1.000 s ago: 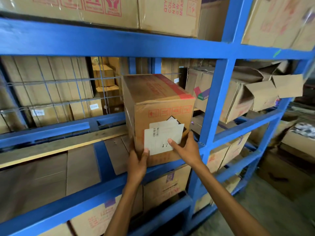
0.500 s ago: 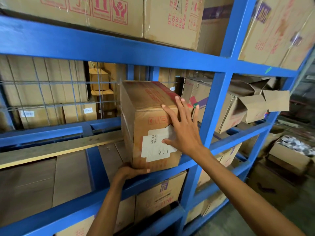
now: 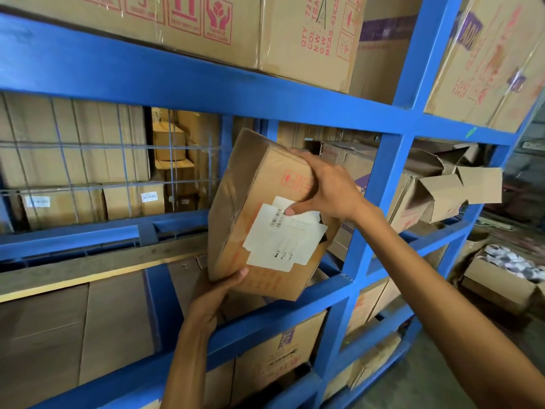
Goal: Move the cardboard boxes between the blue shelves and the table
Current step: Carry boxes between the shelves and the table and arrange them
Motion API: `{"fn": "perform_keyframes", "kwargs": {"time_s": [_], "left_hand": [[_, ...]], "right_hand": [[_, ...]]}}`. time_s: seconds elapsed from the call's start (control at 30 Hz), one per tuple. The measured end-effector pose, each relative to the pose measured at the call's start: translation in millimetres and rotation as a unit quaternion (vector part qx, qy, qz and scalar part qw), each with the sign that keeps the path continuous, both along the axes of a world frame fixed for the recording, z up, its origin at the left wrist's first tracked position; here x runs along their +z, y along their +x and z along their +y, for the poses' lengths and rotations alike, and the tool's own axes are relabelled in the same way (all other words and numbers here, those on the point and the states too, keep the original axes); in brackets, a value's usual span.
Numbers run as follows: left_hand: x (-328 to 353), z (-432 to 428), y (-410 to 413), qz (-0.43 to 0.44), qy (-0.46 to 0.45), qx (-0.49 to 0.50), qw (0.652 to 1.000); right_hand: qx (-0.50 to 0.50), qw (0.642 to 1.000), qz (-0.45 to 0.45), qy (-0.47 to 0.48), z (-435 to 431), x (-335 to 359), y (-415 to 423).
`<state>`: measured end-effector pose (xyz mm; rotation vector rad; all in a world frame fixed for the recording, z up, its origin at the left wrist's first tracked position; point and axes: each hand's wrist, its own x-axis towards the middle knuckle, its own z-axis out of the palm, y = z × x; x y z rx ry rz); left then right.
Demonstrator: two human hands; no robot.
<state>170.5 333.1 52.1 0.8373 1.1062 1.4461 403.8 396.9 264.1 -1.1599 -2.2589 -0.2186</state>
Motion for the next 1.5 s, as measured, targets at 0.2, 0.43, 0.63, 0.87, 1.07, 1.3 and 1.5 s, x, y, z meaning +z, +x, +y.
{"fn": "perform_keyframes", "kwargs": {"time_s": [0.2,0.43,0.63,0.87,1.07,1.3,1.5], "left_hand": [[36.2,-28.4,2.2,-0.042,0.129,0.064,0.989],[57.9,-63.3,-13.0,0.094,0.140,0.106,0.980],[70.4,-121.6,-12.4,0.170,0.163,0.078,0.969],[85.3,-205.5,22.2,0.222,0.172,0.041,0.959],[80.5,-276.1,68.7,0.213,0.196,-0.016,0.957],[65.0,-301.4,154.3,0.214,0.218,-0.141,0.942],[54.8,-303.0,265.5,0.198,0.226,-0.262,0.917]], "right_hand": [[0.051,0.978,0.188,-0.078,-32.6,-33.6,18.0],[0.042,0.927,0.353,-0.119,-98.0,-88.3,34.3],[0.023,0.898,0.428,-0.098,-172.8,-118.0,45.7],[-0.023,0.861,0.500,-0.097,-273.5,-153.1,76.0],[-0.069,0.829,0.547,-0.091,-360.1,-186.2,110.0],[-0.176,0.792,0.584,-0.041,-456.9,-210.9,178.2],[-0.297,0.750,0.591,0.028,-535.8,-220.3,245.6]]}}
